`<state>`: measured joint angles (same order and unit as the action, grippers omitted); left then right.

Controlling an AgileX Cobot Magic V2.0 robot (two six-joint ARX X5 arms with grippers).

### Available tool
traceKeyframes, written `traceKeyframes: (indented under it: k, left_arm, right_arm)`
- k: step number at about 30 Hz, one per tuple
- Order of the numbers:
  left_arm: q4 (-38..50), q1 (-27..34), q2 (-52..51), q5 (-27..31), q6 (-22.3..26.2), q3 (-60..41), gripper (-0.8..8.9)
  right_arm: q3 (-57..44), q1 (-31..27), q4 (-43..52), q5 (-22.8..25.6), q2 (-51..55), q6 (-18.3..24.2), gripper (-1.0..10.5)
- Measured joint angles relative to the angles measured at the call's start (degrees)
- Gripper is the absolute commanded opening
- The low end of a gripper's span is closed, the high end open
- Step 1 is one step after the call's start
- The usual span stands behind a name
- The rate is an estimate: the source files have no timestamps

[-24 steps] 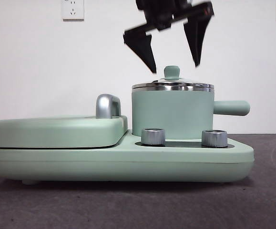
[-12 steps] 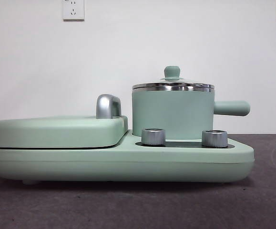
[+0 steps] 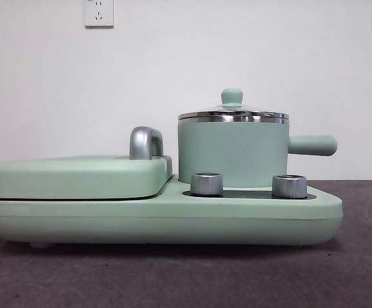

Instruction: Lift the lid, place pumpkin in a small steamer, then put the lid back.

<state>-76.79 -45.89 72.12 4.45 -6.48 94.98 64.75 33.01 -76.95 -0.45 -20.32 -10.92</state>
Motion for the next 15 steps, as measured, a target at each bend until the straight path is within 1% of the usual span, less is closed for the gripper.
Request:
traceKeyframes:
  k: [3, 5, 7, 8, 11, 14, 15]
  left_arm:
    - [9.4, 0.09, -10.8, 0.09, -1.92, -11.98, 5.22]
    - [13.92, 0.07, -18.18, 0.07, -2.62, -19.69, 5.22]
    - [17.27, 0.09, -25.05, 0.09, -3.19, -26.43, 5.22]
    - [18.58, 0.09, -28.57, 0.09, -3.54, -29.9, 5.22]
    - [19.96, 0.09, -37.97, 0.07, -5.68, -38.01, 5.22]
    - [19.8, 0.09, -44.94, 0.07, -9.09, -42.58, 5.14]
    - [19.65, 0.09, -47.17, 0.07, -10.36, -43.39, 4.66]
  right_arm:
    - [0.0, 0.0, 0.0, 0.0, 0.0, 0.0, 4.6]
    - [0.0, 0.0, 0.39, -0.39, 0.0, -0.04, 4.5]
    - [-0.11, 0.02, 1.16, -2.14, 0.0, -0.07, 4.5]
    - [-0.37, 0.02, 4.07, -3.17, 0.04, -0.09, 4.5]
    - [-0.39, 0.04, 14.75, -5.31, -0.07, -0.11, 4.5]
    - [-0.39, 0.04, 19.61, -5.64, -0.04, -0.09, 4.5]
    - [-0.39, 0.04, 20.06, -5.62, -0.04, -0.09, 4.5]
